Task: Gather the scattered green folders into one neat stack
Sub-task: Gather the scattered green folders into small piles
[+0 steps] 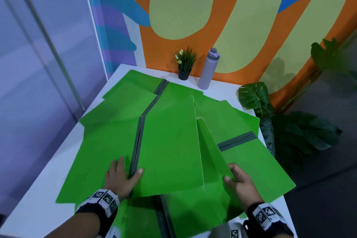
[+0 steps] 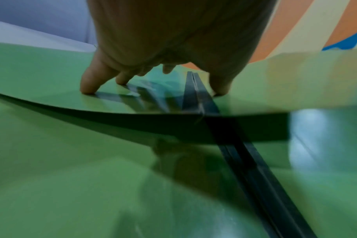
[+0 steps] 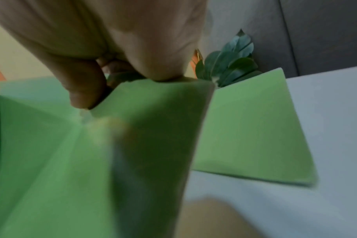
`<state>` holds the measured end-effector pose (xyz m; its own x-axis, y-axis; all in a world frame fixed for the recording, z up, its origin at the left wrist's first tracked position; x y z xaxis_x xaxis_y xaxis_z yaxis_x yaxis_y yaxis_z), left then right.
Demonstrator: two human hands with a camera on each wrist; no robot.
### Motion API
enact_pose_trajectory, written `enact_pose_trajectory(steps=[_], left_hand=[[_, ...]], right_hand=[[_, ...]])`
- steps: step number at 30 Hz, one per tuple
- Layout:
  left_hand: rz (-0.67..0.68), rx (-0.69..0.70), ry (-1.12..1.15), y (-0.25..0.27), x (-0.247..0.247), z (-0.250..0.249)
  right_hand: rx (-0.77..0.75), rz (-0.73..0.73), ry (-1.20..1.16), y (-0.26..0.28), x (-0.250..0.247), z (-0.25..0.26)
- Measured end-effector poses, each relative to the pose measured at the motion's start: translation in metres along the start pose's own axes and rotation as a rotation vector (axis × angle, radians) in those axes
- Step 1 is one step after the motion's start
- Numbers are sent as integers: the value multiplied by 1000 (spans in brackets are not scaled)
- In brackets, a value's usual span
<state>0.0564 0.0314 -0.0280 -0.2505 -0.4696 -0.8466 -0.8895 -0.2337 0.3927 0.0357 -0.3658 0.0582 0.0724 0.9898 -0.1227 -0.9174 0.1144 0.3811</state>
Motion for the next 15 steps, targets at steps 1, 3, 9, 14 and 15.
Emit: enact_pose_trajectory(steps=[1, 3, 9, 14, 15], left_hand=[[-9, 9, 33, 0, -7, 0], [-33, 27, 63, -2, -16, 1], [106, 74, -202, 6, 12, 15], [174, 14, -386, 18, 39, 42], [193, 19, -410, 22, 41, 42]], right_hand=[[-22, 8, -43, 2, 1, 8], [-62, 24, -100, 2, 6, 21], [-41, 22, -21, -12, 25, 8], [32, -81, 253, -21, 18, -17], [16, -120, 376, -22, 17, -18]])
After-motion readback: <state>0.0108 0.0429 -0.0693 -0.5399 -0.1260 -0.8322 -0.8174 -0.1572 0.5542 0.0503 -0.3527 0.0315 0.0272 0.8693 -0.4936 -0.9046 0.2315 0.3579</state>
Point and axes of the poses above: each hand's wrist, its own y-axis away from the middle knuckle, its own x-axis out of the palm, z = x × y, the point moved 8 cm from there along -y, towards the middle knuckle, and after that the axes turned 13 degrees about -y, right-handed, at the moved point
